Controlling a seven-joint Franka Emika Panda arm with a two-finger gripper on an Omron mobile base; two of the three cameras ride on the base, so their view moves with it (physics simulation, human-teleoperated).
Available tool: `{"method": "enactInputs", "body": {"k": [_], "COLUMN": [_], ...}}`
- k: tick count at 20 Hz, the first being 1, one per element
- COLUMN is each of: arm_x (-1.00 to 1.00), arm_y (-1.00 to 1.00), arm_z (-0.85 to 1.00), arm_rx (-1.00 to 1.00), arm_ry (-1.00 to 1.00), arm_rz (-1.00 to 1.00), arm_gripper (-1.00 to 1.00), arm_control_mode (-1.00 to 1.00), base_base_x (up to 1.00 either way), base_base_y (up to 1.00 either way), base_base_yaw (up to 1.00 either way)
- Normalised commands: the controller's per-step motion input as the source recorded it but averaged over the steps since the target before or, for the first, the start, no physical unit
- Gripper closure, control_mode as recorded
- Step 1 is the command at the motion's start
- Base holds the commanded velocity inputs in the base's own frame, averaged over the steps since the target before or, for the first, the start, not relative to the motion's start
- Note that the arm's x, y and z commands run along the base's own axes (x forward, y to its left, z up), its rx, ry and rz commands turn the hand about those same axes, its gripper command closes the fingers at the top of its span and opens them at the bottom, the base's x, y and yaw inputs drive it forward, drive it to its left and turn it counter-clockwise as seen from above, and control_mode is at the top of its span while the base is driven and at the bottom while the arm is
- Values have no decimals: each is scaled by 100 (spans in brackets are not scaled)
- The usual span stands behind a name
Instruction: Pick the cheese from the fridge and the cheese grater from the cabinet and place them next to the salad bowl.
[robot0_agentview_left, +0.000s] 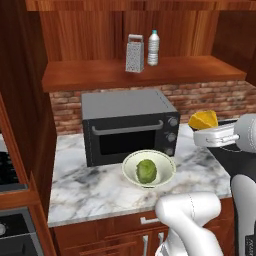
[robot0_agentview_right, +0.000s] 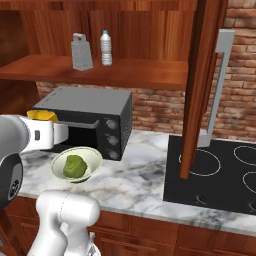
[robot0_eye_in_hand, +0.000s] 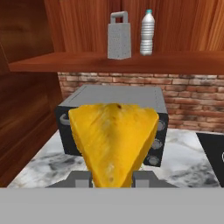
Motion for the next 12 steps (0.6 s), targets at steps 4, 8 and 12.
{"method": "enactInputs", "body": {"k": [4, 8, 12], "arm_x": [0, 0, 0], "arm_y": [0, 0, 0], "arm_z": [0, 0, 0], "arm_rx": [0, 0, 0], "arm_ry": [0, 0, 0], "arm_rz": [0, 0, 0], "arm_gripper": [100, 100, 100], "arm_control_mode": [100, 100, 100], "base_base_x": [81, 74, 64], "base_base_y": [3, 33, 27], "base_base_yaw": [-1, -5, 0]}}
